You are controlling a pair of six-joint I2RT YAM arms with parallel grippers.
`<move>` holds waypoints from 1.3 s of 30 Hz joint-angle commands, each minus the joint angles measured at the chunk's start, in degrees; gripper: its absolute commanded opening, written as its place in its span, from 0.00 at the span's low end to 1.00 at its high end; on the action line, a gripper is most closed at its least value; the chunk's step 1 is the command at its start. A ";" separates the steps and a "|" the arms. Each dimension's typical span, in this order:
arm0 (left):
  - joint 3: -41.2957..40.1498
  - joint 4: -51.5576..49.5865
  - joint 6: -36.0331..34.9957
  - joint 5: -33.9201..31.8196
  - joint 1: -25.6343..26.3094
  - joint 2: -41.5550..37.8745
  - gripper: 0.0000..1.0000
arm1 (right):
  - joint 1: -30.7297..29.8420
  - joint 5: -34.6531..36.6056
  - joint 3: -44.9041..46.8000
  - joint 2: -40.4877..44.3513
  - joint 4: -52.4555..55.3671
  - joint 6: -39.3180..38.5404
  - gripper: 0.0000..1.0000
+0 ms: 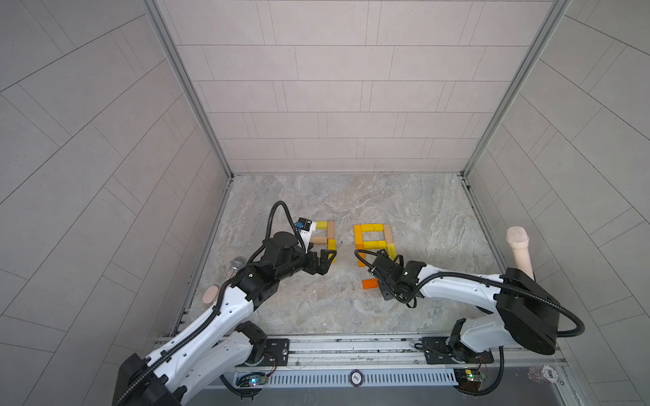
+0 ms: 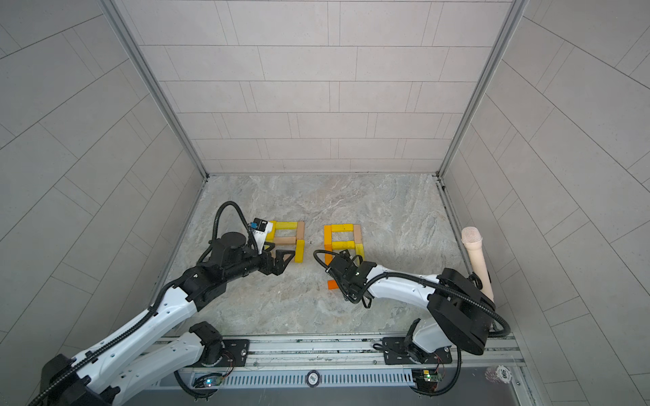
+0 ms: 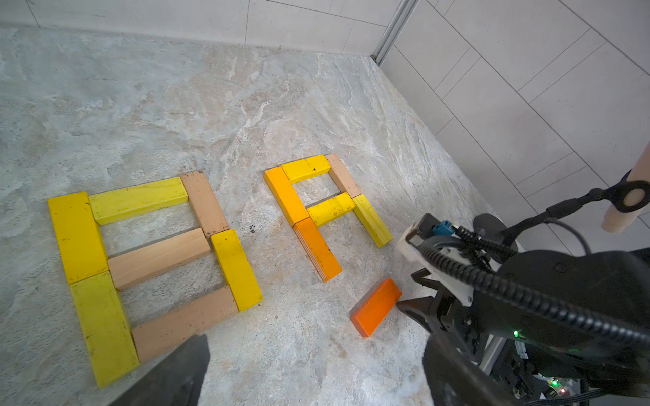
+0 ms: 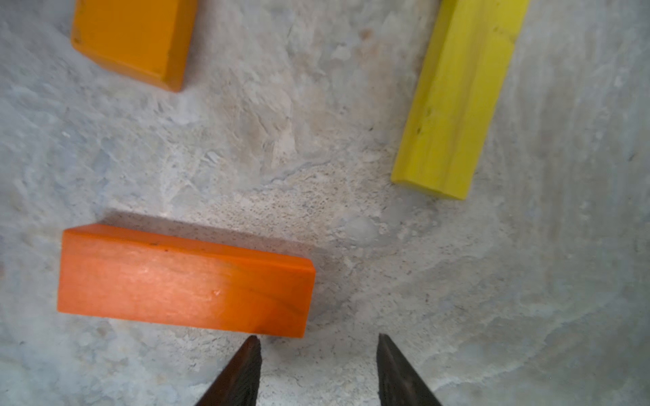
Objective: Assemble the number 8 with building blocks
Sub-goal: Adjust the building block at the center of the board, then pick up the building block from the center of the board.
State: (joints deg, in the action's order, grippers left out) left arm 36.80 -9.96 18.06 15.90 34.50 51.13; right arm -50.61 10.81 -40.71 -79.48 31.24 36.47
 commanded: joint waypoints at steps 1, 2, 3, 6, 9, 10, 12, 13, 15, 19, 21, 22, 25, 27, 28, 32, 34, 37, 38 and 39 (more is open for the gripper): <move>2.11 1.59 -4.77 1.64 1.36 1.57 1.00 | -0.16 -0.11 0.76 4.87 -0.13 0.51 0.55; 2.66 1.47 -5.91 1.87 1.94 2.32 1.00 | -0.03 -0.18 0.88 6.39 -0.04 0.22 0.55; 3.36 1.18 -7.00 2.14 2.53 3.34 1.00 | -0.03 -0.42 0.98 8.22 0.27 -0.33 0.55; 5.79 0.00 -11.14 4.56 4.53 7.12 1.00 | 0.07 -0.96 0.82 13.90 1.86 -1.89 0.56; 9.51 -4.02 -16.26 4.25 7.44 11.99 0.99 | 0.42 -1.58 0.14 19.28 4.21 -3.31 0.61; 10.77 -5.52 -17.98 3.58 8.64 13.64 0.99 | 0.54 -1.56 -0.22 21.05 5.23 -3.88 0.63; 12.77 -7.44 -20.99 2.08 10.88 16.47 0.98 | 0.73 -1.41 -0.93 24.33 7.27 -5.14 0.66; 13.47 -7.95 -22.19 1.67 11.88 17.78 0.98 | 0.75 -1.32 -1.39 26.06 8.30 -5.90 0.69; 14.57 -7.99 -23.41 1.22 13.20 20.09 0.98 | 0.78 -1.09 -2.01 29.22 10.46 -6.49 0.76; 16.66 -8.40 -24.77 0.18 14.67 24.27 0.96 | 0.77 -2.23 -2.74 37.19 13.93 -9.49 0.89; 17.63 -8.91 -25.23 -0.04 15.33 26.01 0.96 | 0.75 -3.27 -3.49 41.10 15.44 -9.84 0.95; 18.03 -9.10 -25.40 -0.09 15.66 26.73 0.95 | 0.78 -3.57 -4.13 42.54 16.52 -9.71 0.98; 20.10 -11.02 -26.26 -0.69 16.71 29.59 0.92 | 0.78 -4.16 -7.93 45.57 21.19 -9.53 1.00; 22.10 -12.96 -26.59 -0.94 17.38 31.87 0.88 | 0.77 -4.62 -9.99 46.92 24.15 -10.03 1.00; 23.14 -13.99 -26.68 -0.96 17.64 33.07 0.86 | 0.78 -5.02 -10.66 47.36 25.12 -10.46 1.00; 28.08 -18.82 -27.23 -1.51 18.88 37.96 0.81 | 0.78 -5.81 -12.43 48.47 27.66 -11.30 0.99; 30.05 -20.37 -27.54 -2.37 19.58 39.95 0.80 | 0.77 -5.84 -12.99 48.78 28.47 -11.58 1.00; 32.79 -22.53 -28.03 -3.14 20.44 42.80 0.77 | 0.74 -5.42 -13.77 49.20 29.94 -12.27 1.00; 33.76 -23.32 -28.17 -3.23 20.63 43.88 0.75 | 0.77 -5.03 -13.96 49.39 30.56 -12.47 1.00; 34.76 -24.16 -28.25 -3.39 20.99 44.90 0.73 | 0.76 -4.54 -14.17 49.57 31.17 -12.71 0.99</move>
State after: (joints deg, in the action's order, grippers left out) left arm 68.62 -29.47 -8.21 13.65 54.59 94.15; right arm -49.91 5.21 -53.45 -30.89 58.81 25.21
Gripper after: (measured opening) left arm 0.743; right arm 0.995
